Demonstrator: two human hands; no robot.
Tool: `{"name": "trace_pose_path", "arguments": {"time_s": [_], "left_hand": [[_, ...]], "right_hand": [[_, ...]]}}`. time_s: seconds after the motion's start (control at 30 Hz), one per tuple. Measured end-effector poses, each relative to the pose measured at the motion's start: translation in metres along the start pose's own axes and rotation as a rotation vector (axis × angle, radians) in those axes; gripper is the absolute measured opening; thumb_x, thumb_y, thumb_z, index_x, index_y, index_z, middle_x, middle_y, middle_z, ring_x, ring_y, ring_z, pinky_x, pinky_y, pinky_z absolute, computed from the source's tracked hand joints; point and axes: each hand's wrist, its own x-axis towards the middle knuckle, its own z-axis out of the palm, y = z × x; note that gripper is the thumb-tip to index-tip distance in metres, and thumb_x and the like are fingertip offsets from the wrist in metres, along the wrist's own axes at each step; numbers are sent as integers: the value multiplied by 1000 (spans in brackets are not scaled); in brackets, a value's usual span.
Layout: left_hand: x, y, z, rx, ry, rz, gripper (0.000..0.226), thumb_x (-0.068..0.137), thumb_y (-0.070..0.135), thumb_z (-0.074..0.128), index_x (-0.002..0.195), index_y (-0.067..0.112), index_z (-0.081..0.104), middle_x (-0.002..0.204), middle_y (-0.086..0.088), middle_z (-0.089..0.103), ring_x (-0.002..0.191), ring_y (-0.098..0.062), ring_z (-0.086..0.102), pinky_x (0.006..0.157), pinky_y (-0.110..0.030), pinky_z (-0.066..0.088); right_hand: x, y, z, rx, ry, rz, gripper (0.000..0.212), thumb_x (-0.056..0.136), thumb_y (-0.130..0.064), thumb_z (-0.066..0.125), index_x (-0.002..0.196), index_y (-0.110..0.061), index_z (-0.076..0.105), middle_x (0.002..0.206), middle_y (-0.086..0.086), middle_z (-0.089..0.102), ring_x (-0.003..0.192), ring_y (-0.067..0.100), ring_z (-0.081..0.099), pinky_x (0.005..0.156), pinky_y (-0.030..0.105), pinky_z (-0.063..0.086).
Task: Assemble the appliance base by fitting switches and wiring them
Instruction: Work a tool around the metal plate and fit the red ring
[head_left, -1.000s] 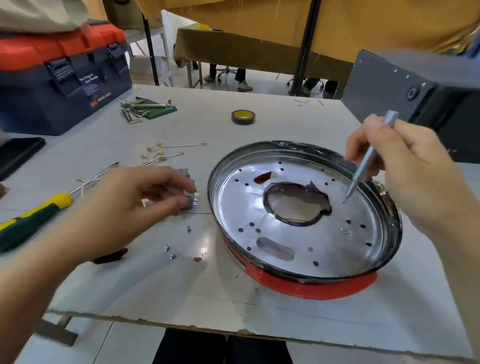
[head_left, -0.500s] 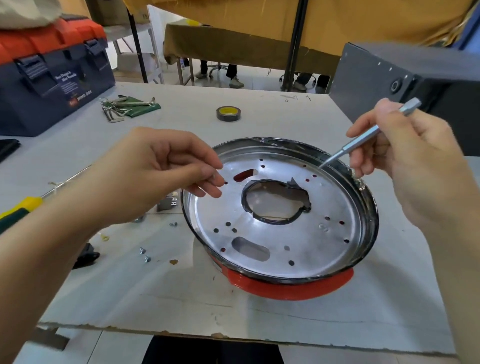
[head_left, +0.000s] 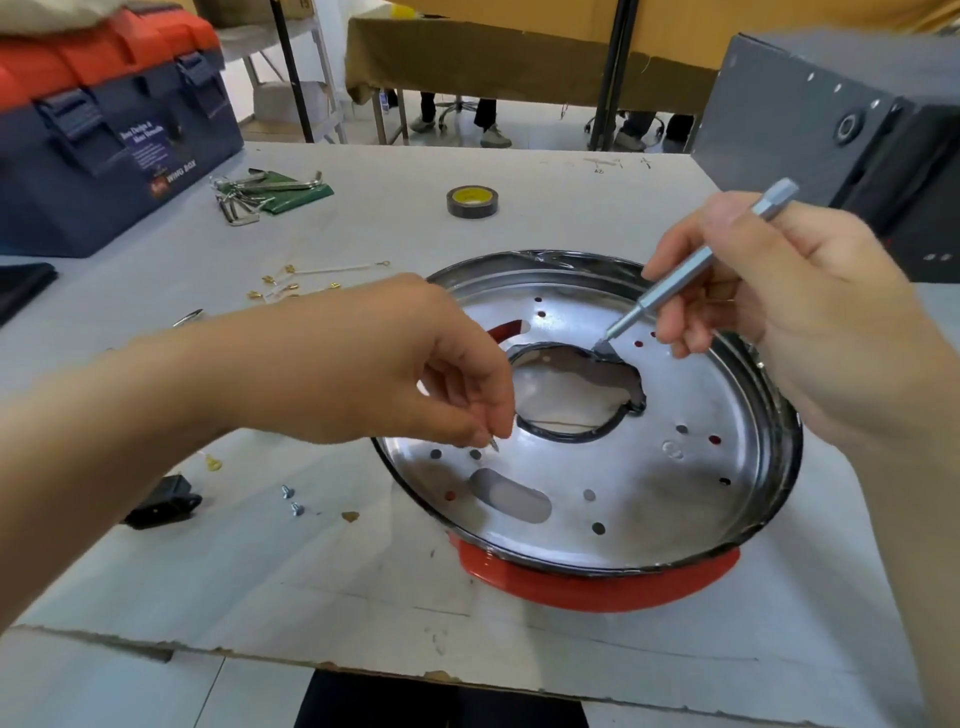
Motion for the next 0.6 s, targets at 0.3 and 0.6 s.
{"name": "trace_pose_path", "arguments": {"time_s": [0.3, 0.6], "left_hand": [[10, -2, -7, 151, -356, -46, 7, 83, 24, 70, 85, 30, 73, 81, 17, 69, 81, -3, 62, 79, -21, 44], [15, -4, -9, 150, -427, -16, 7, 82, 25, 71, 83, 32, 73, 77, 16, 68, 77, -6, 61, 82, -31, 44]], "right_hand": [[2, 9, -1, 19, -23, -8, 38, 96, -30, 41, 70, -20, 68, 57, 6, 63, 50, 12, 55, 51, 22, 49], [4, 14, -1, 11, -42, -17, 39, 97, -31, 41, 71, -21, 69, 58, 7, 63, 49, 12, 54, 52, 22, 49]]}}
